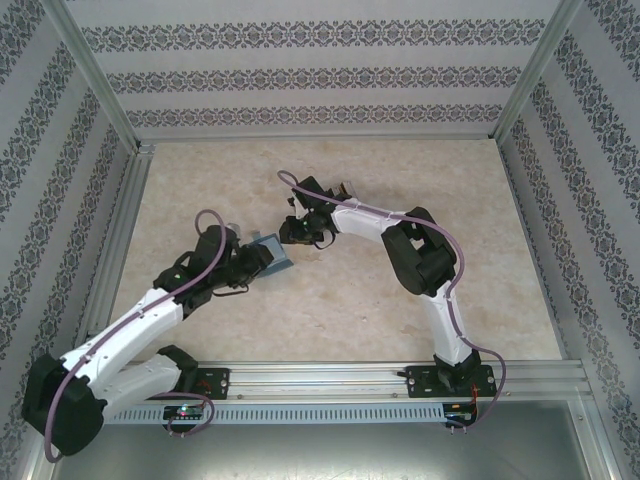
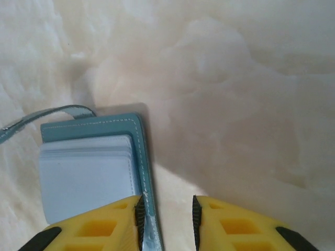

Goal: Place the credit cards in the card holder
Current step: Rotate the card holder at the center of the table, then pick up the credit card from the storage box.

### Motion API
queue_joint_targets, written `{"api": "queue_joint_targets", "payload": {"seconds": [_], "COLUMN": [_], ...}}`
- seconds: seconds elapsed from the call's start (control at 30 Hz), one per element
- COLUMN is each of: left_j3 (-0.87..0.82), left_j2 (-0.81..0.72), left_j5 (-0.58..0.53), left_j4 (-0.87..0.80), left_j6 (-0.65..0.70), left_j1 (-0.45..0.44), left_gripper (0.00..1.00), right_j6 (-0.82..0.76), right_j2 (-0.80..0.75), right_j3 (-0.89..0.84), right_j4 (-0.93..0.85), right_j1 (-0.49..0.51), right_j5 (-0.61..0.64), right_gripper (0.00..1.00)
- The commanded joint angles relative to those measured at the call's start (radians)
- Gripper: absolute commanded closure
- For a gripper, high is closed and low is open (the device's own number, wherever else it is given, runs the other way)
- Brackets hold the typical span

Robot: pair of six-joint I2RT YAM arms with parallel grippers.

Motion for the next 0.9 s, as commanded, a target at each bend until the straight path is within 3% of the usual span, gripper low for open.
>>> {"api": "queue_joint_targets", "payload": {"seconds": [0.0,0.3,0.5,0.77,0.87], "left_j3": [0.009,-0.044,-0.065,-0.105,-0.113], "left_j2": [0.044,0.212,0.250,0.298,0.328], "left_j5": [0.038,0.089,0.031,0.052,0.083], "left_j4": [-0.121,0.046,0.056,0.136,0.173], "left_j6": [0.071,0.093,0.134,0.128,0.119], "left_j1": [0.061,0.097,0.101,0.101,0.102], "left_gripper": [0.70,0.83,0.88,0.88,0.88], "right_j6": [-0.031,-0.052,-0.074,-0.109,-0.175], "right_j2": [-0.008,-0.130,-0.237,-0.275,-0.228], "right_j3": [0.025,0.015,0.003,0.017,0.086], "right_j4": [-0.043,-0.078,-0.117,-0.175,-0.274], "right_j1": [0.005,-0.007,-0.055,-0.150,-0.148], "right_j5": [0.021,0.016,0.045,0.132,0.239], "right_gripper": [0.67,0.67,0.66,0.65,0.65]}}
